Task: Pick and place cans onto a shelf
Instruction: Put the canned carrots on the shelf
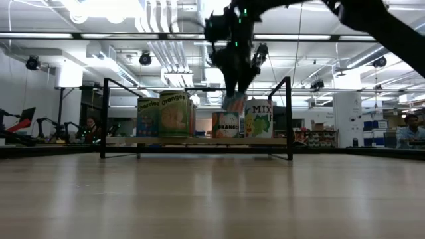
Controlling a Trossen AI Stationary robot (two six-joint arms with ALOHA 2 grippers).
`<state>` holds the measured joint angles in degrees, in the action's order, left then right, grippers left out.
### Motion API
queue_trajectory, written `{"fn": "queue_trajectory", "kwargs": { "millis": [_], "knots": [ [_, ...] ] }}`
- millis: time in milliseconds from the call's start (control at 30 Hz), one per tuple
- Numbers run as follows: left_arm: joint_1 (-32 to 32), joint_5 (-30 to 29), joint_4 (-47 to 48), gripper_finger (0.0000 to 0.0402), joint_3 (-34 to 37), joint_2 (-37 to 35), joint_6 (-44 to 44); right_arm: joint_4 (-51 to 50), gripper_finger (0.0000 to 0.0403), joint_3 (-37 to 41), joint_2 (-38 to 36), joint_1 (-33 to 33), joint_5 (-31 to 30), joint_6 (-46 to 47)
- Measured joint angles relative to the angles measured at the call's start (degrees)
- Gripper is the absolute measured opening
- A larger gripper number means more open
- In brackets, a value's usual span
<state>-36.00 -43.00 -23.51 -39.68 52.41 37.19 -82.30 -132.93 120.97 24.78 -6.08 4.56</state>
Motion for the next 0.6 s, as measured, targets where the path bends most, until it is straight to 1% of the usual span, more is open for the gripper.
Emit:
{"fn": "queue_trajectory", "kwargs": {
  "millis": [100,200,400,600],
  "knots": [
    [0.01,-0.09,0.05,0.0327,0.0,-0.01,0.0,0.78,0.0295,0.01,1.47,2.23,0.55,-1.99],
    [0.01,-0.09,0.06,0.0327,0.0,0.0,0.03,1.59,0.0295,-0.04,2.62,2.92,0.69,-3.44],
    [0.01,-0.09,0.09,0.0327,0.0,-0.01,0.44,4.17,0.0295,0.27,3.88,2.85,3.39,-5.38],
    [0.01,-0.11,0.08,0.0327,0.0,0.0,0.44,6.14,0.0295,1.39,3.8,2.65,4.07,-4.57]
  ]
}}
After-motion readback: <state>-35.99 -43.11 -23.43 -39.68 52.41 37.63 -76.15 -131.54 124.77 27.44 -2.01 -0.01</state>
